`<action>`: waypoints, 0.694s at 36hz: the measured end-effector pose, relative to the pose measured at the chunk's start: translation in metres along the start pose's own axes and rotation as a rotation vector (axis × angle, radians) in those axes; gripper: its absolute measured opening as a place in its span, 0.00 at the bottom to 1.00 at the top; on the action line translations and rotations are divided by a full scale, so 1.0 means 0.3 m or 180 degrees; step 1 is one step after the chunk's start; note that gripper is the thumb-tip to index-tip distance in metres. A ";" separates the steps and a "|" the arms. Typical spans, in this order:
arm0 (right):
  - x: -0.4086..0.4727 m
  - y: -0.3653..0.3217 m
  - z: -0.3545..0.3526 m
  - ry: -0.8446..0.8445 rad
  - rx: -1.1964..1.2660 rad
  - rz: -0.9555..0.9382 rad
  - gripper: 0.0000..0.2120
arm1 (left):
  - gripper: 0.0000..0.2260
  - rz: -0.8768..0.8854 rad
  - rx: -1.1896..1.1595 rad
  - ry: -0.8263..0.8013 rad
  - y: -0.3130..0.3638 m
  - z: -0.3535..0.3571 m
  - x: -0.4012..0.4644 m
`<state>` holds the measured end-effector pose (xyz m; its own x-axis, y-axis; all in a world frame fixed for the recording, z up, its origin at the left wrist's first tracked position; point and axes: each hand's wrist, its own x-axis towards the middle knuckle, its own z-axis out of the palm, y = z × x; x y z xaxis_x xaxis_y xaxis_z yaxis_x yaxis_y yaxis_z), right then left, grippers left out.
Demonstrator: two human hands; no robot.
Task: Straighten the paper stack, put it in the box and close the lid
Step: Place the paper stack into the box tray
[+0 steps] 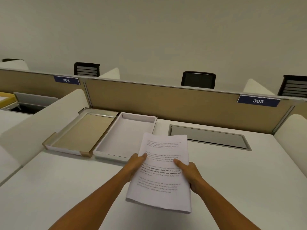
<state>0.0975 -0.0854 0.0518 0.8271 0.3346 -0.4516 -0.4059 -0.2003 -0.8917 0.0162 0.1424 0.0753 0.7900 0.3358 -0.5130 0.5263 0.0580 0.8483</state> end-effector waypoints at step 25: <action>0.447 -0.328 0.458 -0.0199 0.0043 0.0151 0.16 | 0.20 0.0217 0.0729 0.0355 0.268 -0.492 0.403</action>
<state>0.1948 0.1057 0.0749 0.7811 0.3819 -0.4940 -0.4496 -0.2050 -0.8694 0.1076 0.3264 0.1008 0.7932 0.4339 -0.4273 0.5405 -0.1783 0.8222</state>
